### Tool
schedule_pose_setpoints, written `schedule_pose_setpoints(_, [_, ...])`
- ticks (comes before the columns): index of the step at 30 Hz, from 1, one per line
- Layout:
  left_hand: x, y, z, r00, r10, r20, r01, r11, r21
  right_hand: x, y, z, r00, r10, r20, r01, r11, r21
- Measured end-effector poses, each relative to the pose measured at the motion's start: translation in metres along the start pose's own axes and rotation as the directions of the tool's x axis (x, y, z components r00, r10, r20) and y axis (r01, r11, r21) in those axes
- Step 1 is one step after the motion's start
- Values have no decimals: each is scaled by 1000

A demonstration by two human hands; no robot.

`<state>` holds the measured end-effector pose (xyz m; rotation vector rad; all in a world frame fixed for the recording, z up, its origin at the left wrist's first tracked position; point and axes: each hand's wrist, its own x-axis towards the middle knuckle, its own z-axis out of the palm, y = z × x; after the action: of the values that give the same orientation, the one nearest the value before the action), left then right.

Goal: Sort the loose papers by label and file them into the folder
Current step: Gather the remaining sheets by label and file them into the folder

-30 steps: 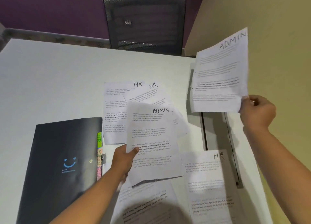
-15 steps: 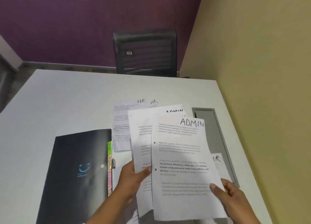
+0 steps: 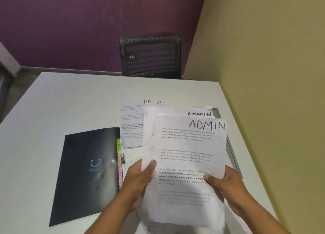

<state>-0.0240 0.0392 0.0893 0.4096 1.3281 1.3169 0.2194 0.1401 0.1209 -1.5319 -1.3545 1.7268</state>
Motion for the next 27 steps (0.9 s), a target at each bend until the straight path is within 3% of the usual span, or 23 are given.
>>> schedule_pose_setpoints(4, [-5, -1, 4, 993, 116, 14, -117, 989, 89, -7, 10, 8, 995, -83, -58, 77, 992, -99])
schedule_pose_setpoints(11, [-7, -10, 13, 949, 309, -64, -288, 930, 228, -19, 12, 29, 934, -270, -233, 264, 963, -55])
schedule_pose_setpoints(22, [-24, -18, -4, 931, 365, 19, -342, 848, 405, -29, 28, 47, 912, -323, -254, 324, 945, -40])
schedule_pose_setpoints(27, [-21, -22, -10, 911, 410, 50, -395, 828, 399, -38, 25, 39, 886, -421, -197, 419, 906, -51])
